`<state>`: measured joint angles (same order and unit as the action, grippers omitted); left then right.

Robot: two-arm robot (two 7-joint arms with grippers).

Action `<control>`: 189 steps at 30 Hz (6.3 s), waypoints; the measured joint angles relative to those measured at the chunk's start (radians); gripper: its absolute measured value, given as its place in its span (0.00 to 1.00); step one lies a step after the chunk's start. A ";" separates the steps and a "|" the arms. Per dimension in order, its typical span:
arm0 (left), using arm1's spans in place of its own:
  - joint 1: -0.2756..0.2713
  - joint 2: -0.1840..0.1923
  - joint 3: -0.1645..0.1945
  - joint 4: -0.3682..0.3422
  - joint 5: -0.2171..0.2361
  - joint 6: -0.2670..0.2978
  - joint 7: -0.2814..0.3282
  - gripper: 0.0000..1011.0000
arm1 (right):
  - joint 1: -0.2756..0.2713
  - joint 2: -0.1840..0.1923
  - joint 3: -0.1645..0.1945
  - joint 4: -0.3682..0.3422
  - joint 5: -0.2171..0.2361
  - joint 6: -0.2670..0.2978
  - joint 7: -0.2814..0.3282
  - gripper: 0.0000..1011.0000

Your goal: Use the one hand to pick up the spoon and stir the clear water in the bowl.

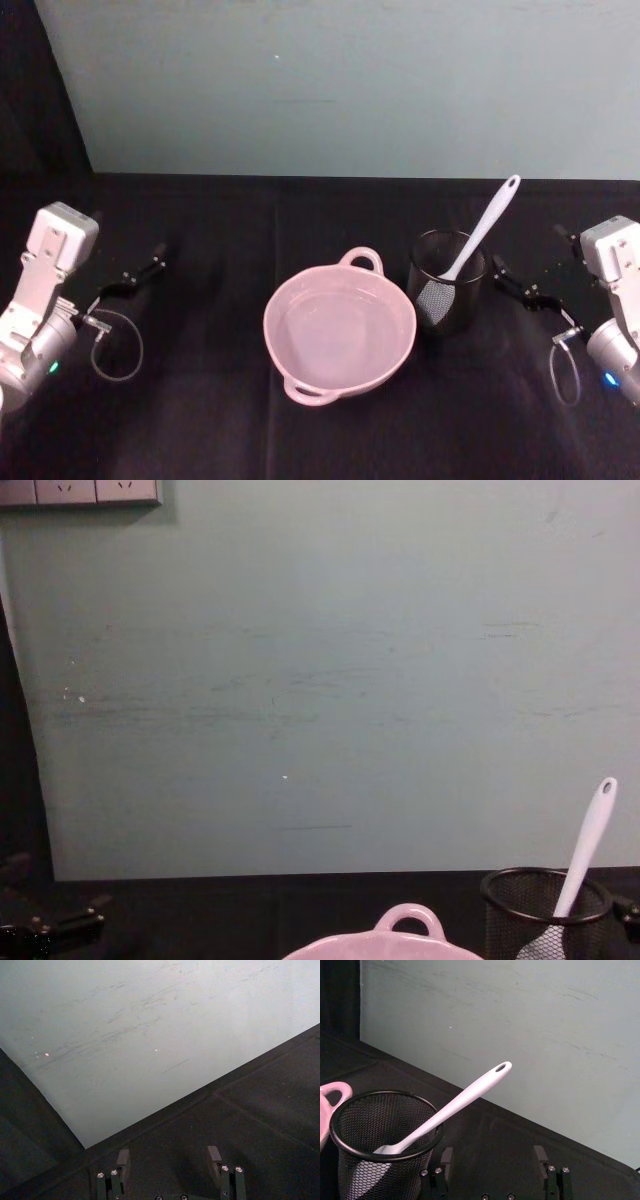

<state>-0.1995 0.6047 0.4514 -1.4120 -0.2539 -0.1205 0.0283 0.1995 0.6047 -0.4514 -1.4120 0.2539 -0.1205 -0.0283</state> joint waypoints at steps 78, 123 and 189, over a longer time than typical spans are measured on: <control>0.000 0.000 0.000 0.000 0.000 0.000 0.000 0.99 | 0.000 0.000 0.000 0.000 0.000 0.000 0.000 0.99; 0.000 0.000 0.000 0.000 0.000 0.000 0.000 0.99 | 0.048 -0.162 0.239 0.106 0.783 0.232 0.485 0.99; 0.000 0.000 0.000 0.000 0.000 0.000 0.000 0.99 | 0.204 0.042 0.077 -0.199 0.490 0.238 0.439 0.12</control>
<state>-0.1995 0.6047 0.4513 -1.4120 -0.2539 -0.1205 0.0283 0.4036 0.6469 -0.3745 -1.6110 0.7437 0.1172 0.4106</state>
